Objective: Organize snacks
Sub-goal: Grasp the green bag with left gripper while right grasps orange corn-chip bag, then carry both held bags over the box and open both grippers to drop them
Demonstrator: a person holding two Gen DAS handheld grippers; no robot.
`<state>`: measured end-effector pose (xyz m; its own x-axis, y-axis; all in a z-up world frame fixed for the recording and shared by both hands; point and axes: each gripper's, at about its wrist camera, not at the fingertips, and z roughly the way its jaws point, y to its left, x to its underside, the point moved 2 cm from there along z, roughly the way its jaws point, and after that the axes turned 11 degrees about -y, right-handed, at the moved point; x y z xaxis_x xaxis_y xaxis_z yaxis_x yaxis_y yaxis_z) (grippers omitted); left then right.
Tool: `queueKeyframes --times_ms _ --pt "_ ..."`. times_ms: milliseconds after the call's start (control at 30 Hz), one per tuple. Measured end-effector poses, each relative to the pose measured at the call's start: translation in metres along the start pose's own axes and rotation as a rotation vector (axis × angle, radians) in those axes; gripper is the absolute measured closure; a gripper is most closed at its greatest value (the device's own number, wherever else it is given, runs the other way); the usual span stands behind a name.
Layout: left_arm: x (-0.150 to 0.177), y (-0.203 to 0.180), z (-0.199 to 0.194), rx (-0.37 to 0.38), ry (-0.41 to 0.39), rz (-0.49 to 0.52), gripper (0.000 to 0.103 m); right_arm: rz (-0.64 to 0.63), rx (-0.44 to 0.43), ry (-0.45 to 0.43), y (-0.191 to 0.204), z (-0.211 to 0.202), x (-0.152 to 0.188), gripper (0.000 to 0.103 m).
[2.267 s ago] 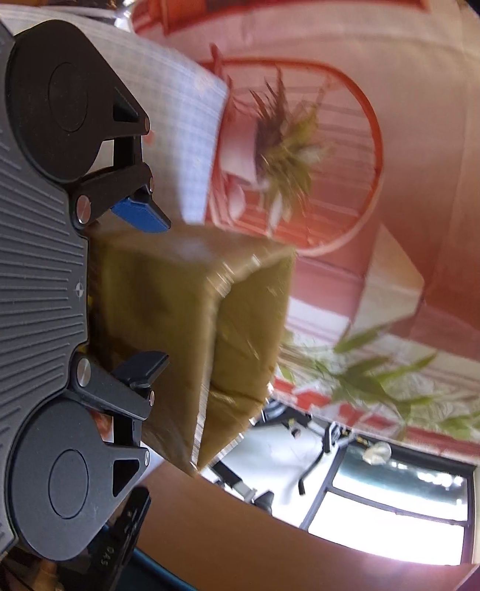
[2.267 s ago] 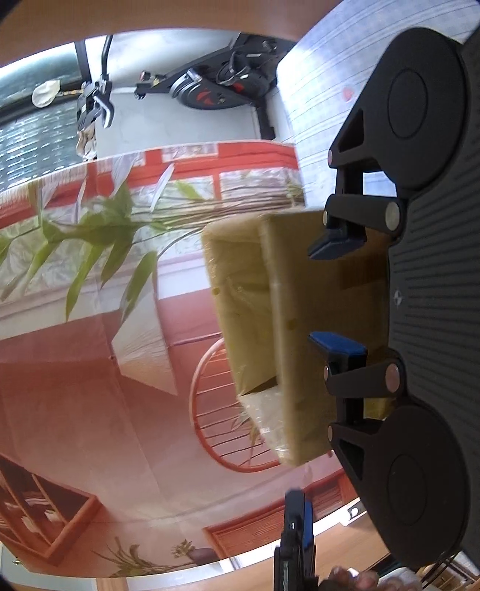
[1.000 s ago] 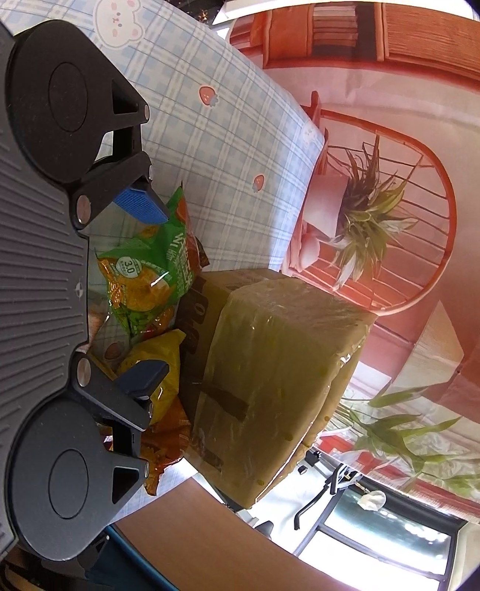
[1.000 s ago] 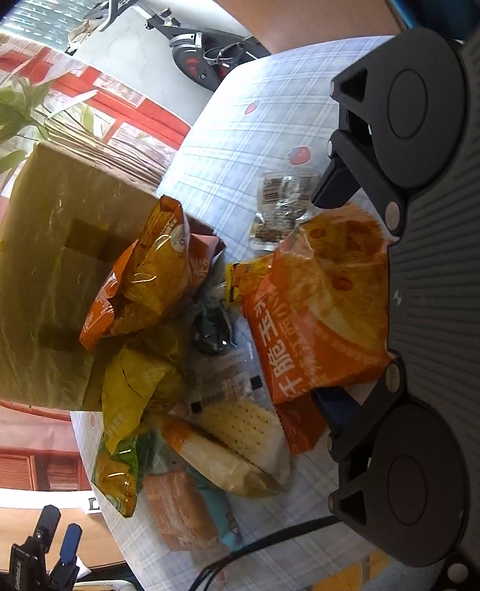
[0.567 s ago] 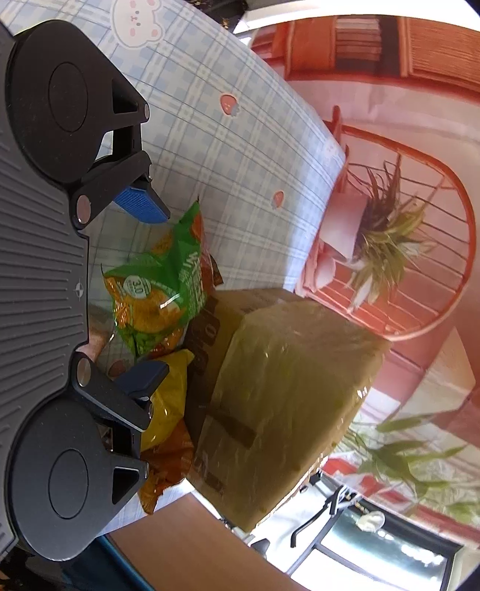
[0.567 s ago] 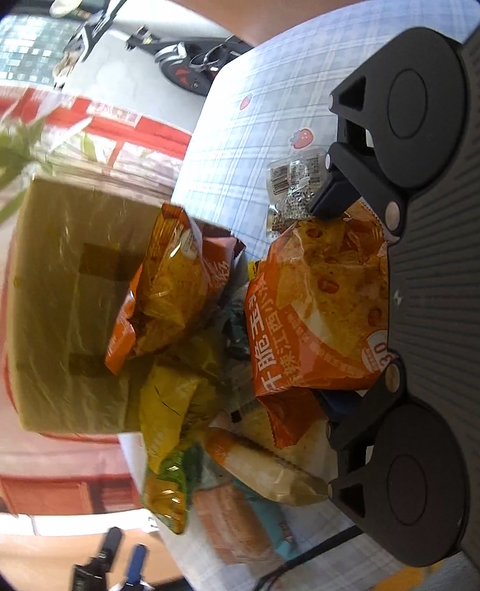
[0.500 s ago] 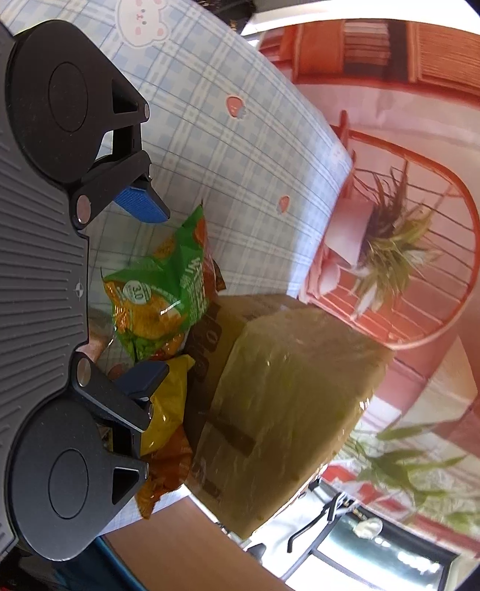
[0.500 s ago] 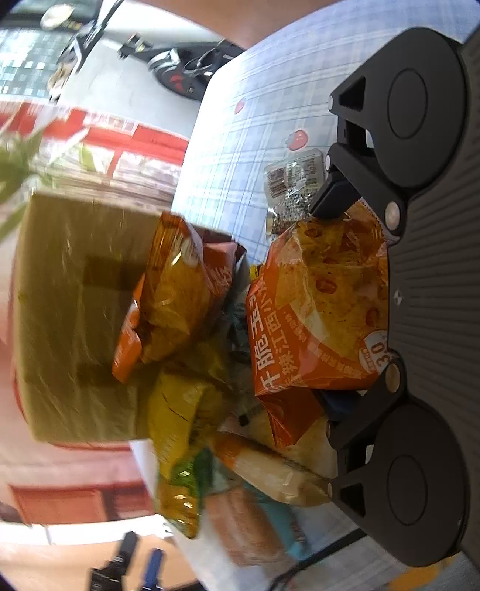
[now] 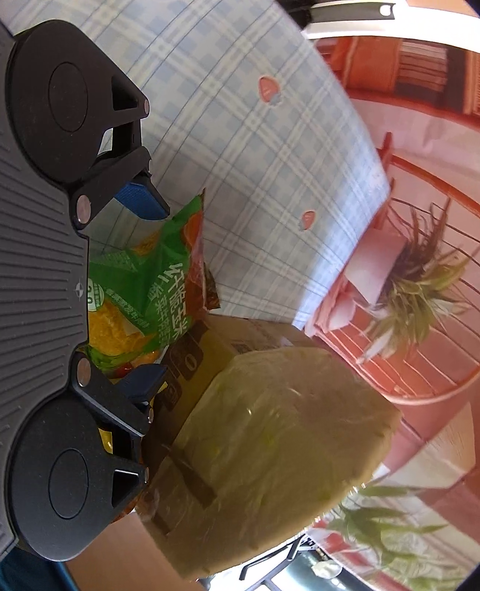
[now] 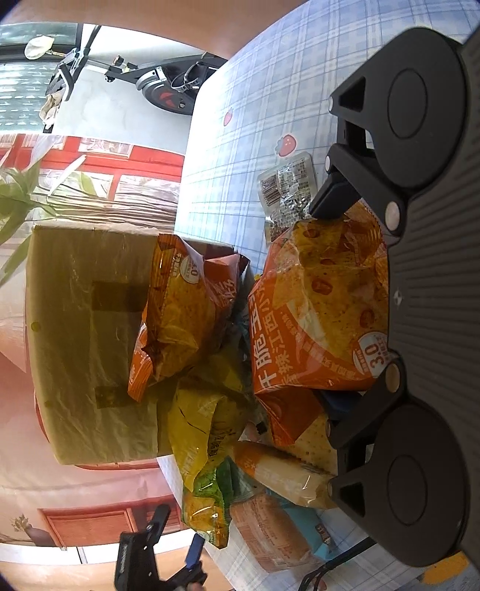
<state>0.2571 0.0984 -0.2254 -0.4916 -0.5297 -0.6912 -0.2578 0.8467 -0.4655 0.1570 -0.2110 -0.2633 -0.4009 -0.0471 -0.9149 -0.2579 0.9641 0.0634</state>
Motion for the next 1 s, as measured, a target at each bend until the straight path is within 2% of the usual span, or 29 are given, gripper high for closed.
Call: queueKeyframes --times_ms 233,300,333,467,733,1000 --pt "0.01 -0.006 0.017 -0.004 0.016 0.028 0.019 0.005 0.001 0.022 0.0 0.003 -0.004 0.011" --pt "0.013 -0.007 0.019 0.019 0.023 0.027 0.029 0.003 -0.002 0.031 0.0 0.003 -0.005 0.01" --pt "0.015 -0.006 0.02 0.026 0.03 0.03 0.039 0.001 -0.003 0.035 0.0 0.004 -0.006 0.01" --pt "0.017 -0.004 0.016 0.023 0.012 0.045 0.045 -0.023 -0.002 0.045 0.002 0.005 -0.009 0.01" --pt "0.015 -0.001 -0.004 0.048 -0.013 0.083 0.048 -0.091 -0.017 0.014 0.008 0.002 -0.023 0.006" --pt "0.014 -0.002 -0.031 0.107 -0.053 0.105 0.048 -0.164 -0.07 0.055 0.013 0.016 -0.023 0.006"
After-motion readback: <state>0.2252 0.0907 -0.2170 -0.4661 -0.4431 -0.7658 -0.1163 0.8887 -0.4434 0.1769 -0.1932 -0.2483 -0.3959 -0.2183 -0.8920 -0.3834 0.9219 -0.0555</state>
